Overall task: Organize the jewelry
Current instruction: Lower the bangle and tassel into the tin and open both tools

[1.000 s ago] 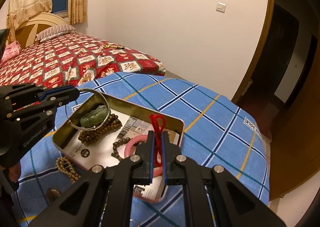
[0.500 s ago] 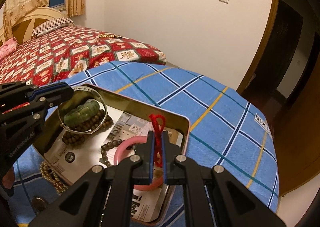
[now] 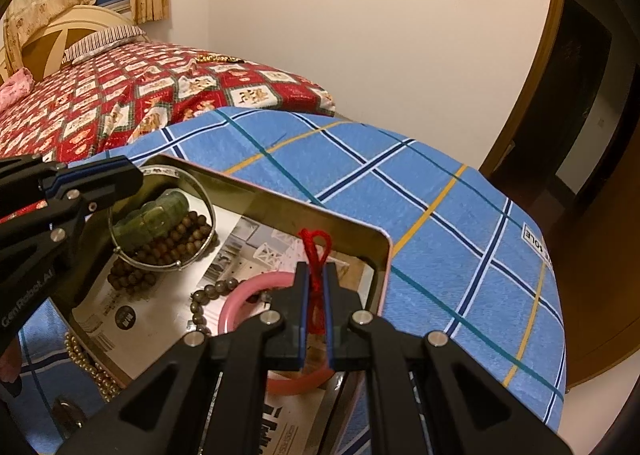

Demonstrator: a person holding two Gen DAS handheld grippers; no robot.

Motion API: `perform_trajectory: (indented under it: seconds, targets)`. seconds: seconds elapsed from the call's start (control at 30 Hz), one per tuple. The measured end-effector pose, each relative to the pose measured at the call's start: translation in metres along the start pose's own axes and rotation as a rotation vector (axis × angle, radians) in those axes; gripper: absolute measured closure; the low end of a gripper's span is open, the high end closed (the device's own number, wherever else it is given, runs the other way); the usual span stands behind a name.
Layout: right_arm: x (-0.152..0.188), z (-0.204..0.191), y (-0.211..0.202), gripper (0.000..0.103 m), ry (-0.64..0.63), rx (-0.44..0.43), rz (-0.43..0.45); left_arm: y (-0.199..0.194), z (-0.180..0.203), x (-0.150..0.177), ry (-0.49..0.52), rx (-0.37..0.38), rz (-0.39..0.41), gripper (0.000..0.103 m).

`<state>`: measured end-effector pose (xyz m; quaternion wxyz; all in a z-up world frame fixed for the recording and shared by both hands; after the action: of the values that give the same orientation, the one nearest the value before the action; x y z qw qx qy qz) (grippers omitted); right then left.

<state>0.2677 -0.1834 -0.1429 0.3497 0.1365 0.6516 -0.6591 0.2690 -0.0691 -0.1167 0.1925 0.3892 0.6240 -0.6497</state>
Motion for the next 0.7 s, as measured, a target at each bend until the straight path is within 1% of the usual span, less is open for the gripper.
perform_trajectory:
  seconds: [0.2,0.33,0.37,0.4,0.43,0.47,0.5,0.53,0.7]
  targets:
    - [0.002,-0.001,0.003,0.094,-0.002,0.005,-0.009,-0.001,0.003,-0.002,0.012,-0.002,0.015,0.097]
    - [0.002,-0.002,0.005,0.093,-0.005,0.014,-0.017,-0.007,0.006,-0.005,0.027,-0.031,0.033,0.094]
    - [0.003,-0.002,0.005,0.092,-0.003,0.011,-0.017,-0.008,0.007,-0.005,0.026,-0.038,0.035,0.084]
    - [0.004,-0.002,0.005,0.088,-0.004,0.007,-0.020,-0.009,0.006,-0.006,0.023,-0.051,0.035,0.075]
    - [0.005,-0.002,0.005,0.081,-0.006,0.005,-0.023,-0.011,0.005,-0.006,0.020,-0.063,0.040,0.051]
    - [0.006,-0.003,0.003,0.076,-0.006,0.005,-0.021,-0.015,0.004,-0.007,0.017,-0.076,0.057,0.037]
    - [0.007,-0.002,0.002,0.062,-0.003,0.005,-0.017,-0.022,0.002,-0.008,0.013,-0.081,0.088,0.035]
    - [0.007,-0.002,-0.001,0.056,0.000,0.006,-0.010,-0.025,0.003,-0.009,0.011,-0.077,0.096,0.034]
    - [0.010,-0.001,-0.007,0.056,0.009,0.005,-0.006,-0.031,0.002,-0.009,0.009,-0.090,0.090,0.034]
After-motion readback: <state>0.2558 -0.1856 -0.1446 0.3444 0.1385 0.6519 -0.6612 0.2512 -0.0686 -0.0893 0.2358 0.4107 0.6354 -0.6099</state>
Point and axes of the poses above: each gripper's, at about its wrist camera, not at the fingertips, and y roughly the way its jaws point, z to its right, x to its underside, the point moved 7 cm from there along y, roughly the way its jaws point, and after that the axes turned 3 degrees about -z, right-handed, at the moved point
